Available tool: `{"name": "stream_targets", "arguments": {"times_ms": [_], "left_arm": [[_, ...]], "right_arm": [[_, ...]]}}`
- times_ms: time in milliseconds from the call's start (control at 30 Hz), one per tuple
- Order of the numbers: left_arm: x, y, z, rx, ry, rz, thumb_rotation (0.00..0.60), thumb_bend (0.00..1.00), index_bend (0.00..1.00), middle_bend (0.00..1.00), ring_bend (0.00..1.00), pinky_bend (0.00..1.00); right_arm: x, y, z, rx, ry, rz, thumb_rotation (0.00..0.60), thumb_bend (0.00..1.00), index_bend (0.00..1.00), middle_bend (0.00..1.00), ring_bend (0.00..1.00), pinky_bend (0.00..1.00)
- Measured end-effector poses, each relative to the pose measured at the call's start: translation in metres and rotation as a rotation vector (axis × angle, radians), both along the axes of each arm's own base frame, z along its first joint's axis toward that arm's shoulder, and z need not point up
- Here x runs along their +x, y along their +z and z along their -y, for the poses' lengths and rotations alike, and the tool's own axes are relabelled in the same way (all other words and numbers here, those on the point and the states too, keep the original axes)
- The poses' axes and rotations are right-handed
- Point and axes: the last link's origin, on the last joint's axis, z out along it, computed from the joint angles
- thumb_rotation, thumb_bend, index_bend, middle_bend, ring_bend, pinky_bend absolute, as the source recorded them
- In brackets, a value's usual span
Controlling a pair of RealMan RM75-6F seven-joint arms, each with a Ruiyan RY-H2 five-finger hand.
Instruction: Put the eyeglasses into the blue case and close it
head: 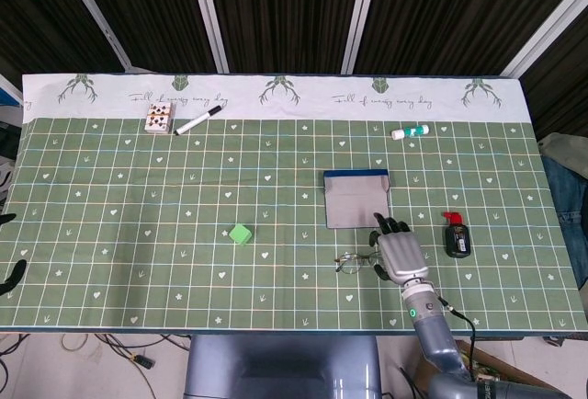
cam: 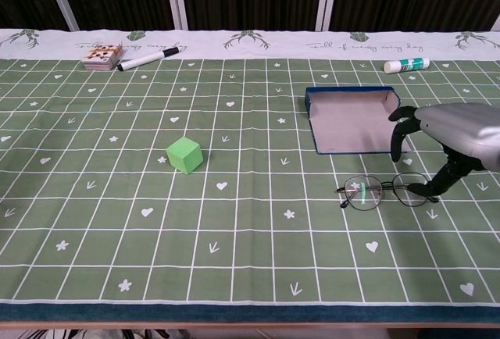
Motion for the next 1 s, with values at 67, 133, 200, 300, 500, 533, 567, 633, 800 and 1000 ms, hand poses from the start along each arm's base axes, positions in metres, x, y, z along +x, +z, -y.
{"name": "stream_targets", "arguments": {"times_ms": [67, 133, 200, 300, 500, 533, 567, 633, 800, 1000], "left_arm": [[0.000, 0.001, 0.000, 0.002, 0.001, 0.002, 0.600, 0.32, 0.19, 0.00, 0.00, 0.00], [0.000, 0.001, 0.000, 0.002, 0.001, 0.002, 0.600, 0.32, 0.19, 0.00, 0.00, 0.00], [-0.001, 0.001, 0.000, 0.001, 0.002, 0.002, 0.600, 0.32, 0.19, 0.00, 0.00, 0.00], [-0.001, 0.001, 0.000, -0.001, 0.001, 0.002, 0.600, 0.32, 0.19, 0.00, 0.00, 0.00], [-0.001, 0.002, 0.000, 0.004, 0.002, 0.004, 0.600, 0.32, 0.19, 0.00, 0.00, 0.00], [-0.001, 0.002, 0.000, 0.004, 0.002, 0.004, 0.600, 0.32, 0.19, 0.00, 0.00, 0.00], [-0.001, 0.002, 0.000, 0.004, 0.003, 0.004, 0.600, 0.32, 0.19, 0.00, 0.00, 0.00], [-0.001, 0.002, -0.001, 0.004, 0.003, 0.004, 0.600, 0.32, 0.19, 0.00, 0.00, 0.00], [-0.001, 0.003, -0.001, 0.008, 0.002, 0.004, 0.600, 0.32, 0.19, 0.00, 0.00, 0.00], [-0.001, 0.003, -0.001, 0.009, 0.003, 0.002, 0.600, 0.32, 0.19, 0.00, 0.00, 0.00]], "right_arm": [[0.001, -0.002, 0.000, -0.001, 0.001, 0.000, 0.600, 0.33, 0.46, 0.10, 0.15, 0.20], [0.002, -0.004, 0.001, -0.001, 0.001, 0.002, 0.600, 0.33, 0.47, 0.10, 0.15, 0.20], [0.003, -0.005, 0.000, -0.002, 0.000, 0.005, 0.600, 0.33, 0.48, 0.10, 0.15, 0.20], [0.004, -0.008, 0.000, 0.003, 0.001, 0.007, 0.600, 0.33, 0.48, 0.10, 0.15, 0.20], [0.008, -0.014, 0.002, 0.014, 0.005, 0.009, 0.600, 0.35, 0.49, 0.10, 0.15, 0.20], [0.009, -0.014, 0.002, 0.015, 0.005, 0.009, 0.600, 0.35, 0.49, 0.10, 0.15, 0.20], [0.009, -0.015, 0.002, 0.016, 0.006, 0.009, 0.600, 0.35, 0.49, 0.10, 0.15, 0.20], [0.009, -0.017, 0.004, 0.019, 0.006, 0.007, 0.600, 0.36, 0.49, 0.10, 0.15, 0.20], [0.009, -0.020, 0.007, 0.022, -0.001, 0.004, 0.600, 0.36, 0.50, 0.10, 0.15, 0.20], [0.009, -0.023, 0.008, 0.026, -0.003, 0.000, 0.600, 0.38, 0.52, 0.10, 0.15, 0.20]]}}
